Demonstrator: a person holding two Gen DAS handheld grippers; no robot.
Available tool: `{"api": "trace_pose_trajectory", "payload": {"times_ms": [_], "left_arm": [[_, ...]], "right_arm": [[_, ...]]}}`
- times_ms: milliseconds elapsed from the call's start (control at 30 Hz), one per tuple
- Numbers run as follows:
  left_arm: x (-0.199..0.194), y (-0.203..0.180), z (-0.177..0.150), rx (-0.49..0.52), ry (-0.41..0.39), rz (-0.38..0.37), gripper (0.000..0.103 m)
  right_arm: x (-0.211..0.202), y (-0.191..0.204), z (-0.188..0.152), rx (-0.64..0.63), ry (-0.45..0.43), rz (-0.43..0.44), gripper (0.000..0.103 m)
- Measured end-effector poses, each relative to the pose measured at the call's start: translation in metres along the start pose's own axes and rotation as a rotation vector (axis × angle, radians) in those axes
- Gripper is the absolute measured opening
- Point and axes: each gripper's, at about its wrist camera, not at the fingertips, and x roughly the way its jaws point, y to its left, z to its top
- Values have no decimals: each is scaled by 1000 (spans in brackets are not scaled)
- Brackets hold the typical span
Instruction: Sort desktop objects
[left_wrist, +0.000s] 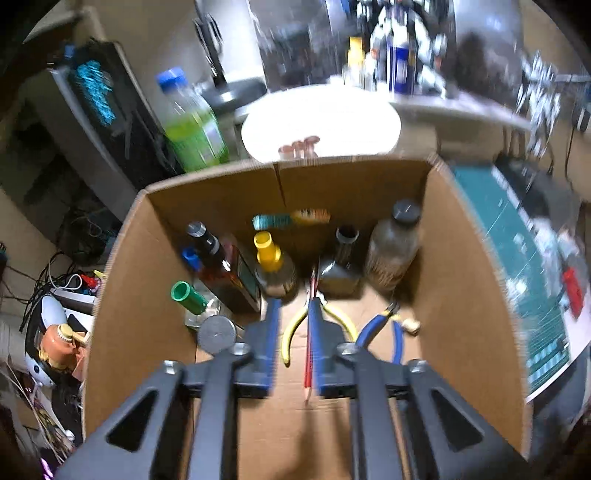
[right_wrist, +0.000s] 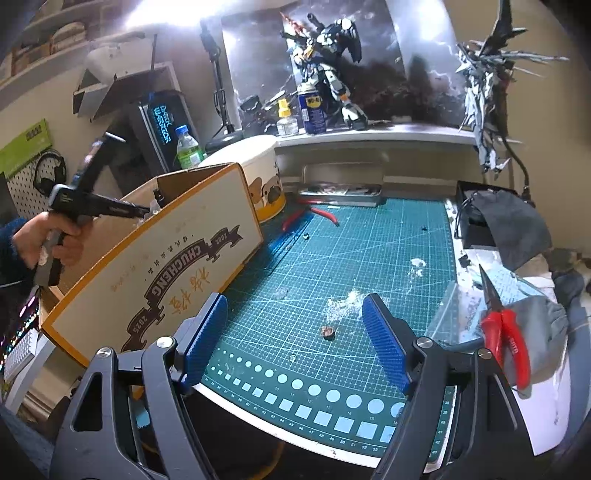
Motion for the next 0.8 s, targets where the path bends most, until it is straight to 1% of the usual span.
{"api": "trace_pose_trajectory", "payload": {"times_ms": [67,133,200,267,300,333,433,567,633,667,700,733,800], "left_arm": [[-16,-1,-1,-27,-65,12,56],[-32,-4,-4,-38,-142,33,60],[-47,-7,-9,-45,-216,64,72],[-57,-17,-14,-54,-276,88,78],[-67,-21,-18,-57,-321,99,78],[-72,-23,-20,-58,-349,107,78],[-98,-29,-27,-65,-443,160,85],[-124,-32,-33,-91,-527,211,90],[-134,-32,-34,-109,-555,222,96],[-138,-31,-35,-122,-563,222,101],[-141,-30,-36,-136,-570,222,103],[-144,-30,-36,-150,-577,222,103],[-147,-27,-37,-178,-561,216,103]], "right_arm": [[-1,1,1,-6,-3,-2,73],[-2,1,3,-11,-3,-8,73],[-3,2,5,-13,-4,-12,73],[-5,3,6,-17,-7,-17,73],[-6,3,7,-19,-10,-20,74],[-8,3,8,-19,-12,-22,74],[-12,8,17,-40,-11,-21,74],[-25,32,44,-148,-26,-21,74],[-34,51,63,-221,-52,-27,80],[-39,62,73,-256,-68,-28,84],[-43,71,80,-279,-79,-26,86],[-48,80,87,-301,-91,-22,86],[-56,97,102,-322,-107,-5,89]]}}
